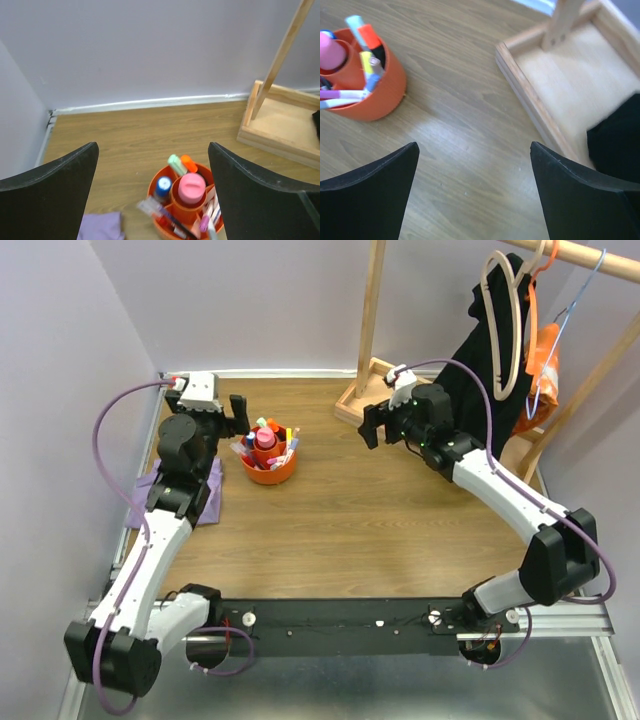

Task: Sort the stationery into containers
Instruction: Reset both arms

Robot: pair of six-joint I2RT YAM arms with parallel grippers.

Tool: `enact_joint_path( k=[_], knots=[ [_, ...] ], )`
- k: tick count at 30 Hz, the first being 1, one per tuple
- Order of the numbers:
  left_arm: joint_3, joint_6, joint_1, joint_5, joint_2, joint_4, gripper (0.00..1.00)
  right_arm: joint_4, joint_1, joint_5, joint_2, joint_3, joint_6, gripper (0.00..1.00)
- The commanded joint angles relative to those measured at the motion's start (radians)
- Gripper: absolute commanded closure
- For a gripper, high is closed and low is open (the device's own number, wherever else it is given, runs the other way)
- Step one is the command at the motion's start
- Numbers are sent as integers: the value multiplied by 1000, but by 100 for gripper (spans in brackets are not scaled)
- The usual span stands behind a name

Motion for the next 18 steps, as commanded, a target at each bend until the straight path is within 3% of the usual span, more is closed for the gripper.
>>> enact_joint_path(
  k=[1, 6, 12, 18],
  knots=[
    [21, 101, 6, -84, -68, -373, 1, -126, -6, 182, -28, -5, 163, 0],
    [49, 112, 29, -43, -92, -458, 1, -177, -6, 255, -40, 33, 168, 0],
    [141, 116, 97, 113, 8, -590, 1, -341, -6, 270, 26, 158, 194, 0],
    [165, 132, 203, 141, 95, -551, 1, -350, -4, 307, 87, 210, 205, 0]
  ],
)
